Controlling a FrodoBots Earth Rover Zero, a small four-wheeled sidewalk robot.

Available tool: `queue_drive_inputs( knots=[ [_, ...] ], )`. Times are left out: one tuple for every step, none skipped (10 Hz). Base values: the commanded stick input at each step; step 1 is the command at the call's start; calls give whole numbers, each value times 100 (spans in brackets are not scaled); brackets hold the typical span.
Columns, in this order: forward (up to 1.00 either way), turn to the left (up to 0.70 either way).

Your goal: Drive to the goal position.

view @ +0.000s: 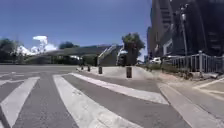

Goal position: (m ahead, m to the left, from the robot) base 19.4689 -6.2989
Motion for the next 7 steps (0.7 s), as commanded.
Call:
queue_drive_inputs(
  knots=[
    [23,0],
    [1,0],
    [-4,0],
    [-44,0],
    [-45,0],
    [-45,0],
    [-9,0]
  ],
)
